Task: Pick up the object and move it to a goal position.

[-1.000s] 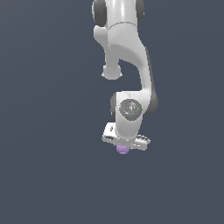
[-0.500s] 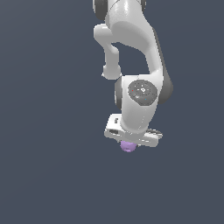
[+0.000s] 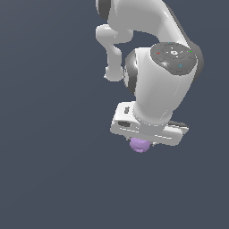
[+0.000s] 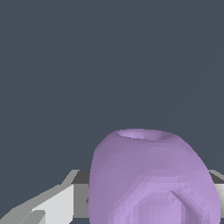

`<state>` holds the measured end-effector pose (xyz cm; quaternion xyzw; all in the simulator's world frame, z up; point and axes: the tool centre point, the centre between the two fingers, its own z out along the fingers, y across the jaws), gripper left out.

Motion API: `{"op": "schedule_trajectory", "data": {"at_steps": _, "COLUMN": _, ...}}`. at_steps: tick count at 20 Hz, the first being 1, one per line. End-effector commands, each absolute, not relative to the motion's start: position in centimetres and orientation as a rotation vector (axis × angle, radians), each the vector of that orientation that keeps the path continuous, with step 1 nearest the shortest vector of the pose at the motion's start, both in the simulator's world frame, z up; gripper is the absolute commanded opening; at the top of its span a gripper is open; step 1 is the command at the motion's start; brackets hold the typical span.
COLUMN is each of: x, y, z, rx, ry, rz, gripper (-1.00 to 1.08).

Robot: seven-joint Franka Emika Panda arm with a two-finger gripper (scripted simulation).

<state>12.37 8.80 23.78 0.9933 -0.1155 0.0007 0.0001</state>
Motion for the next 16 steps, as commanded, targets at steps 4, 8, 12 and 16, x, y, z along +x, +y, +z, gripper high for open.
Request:
{"op": "schedule_trajectory", "data": {"at_steps": 4, "x": 13.2, "y": 9.4, "z": 27.1, "rx": 3.120, "ry": -0.363, "rz": 0.000, "gripper": -1.00}}
{"op": "schedule_trajectory", "data": {"at_steps": 8, "x": 13.6, "y": 9.7, "z": 28.6, "rx": 3.120, "ry": -0.363, "rz": 0.000, "gripper": -1.00}}
{"op": "schedule_trajectory", "data": {"at_steps": 12, "x": 13.9, "y": 9.9, "z": 29.4, "rx": 3.120, "ry": -0.363, "rz": 0.000, "gripper": -1.00}}
{"op": "schedule_trajectory", "data": {"at_steps": 16, "x": 14.1, "y": 10.0, "z": 29.8, "rx": 3.120, "ry": -0.363, "rz": 0.000, "gripper": -1.00}}
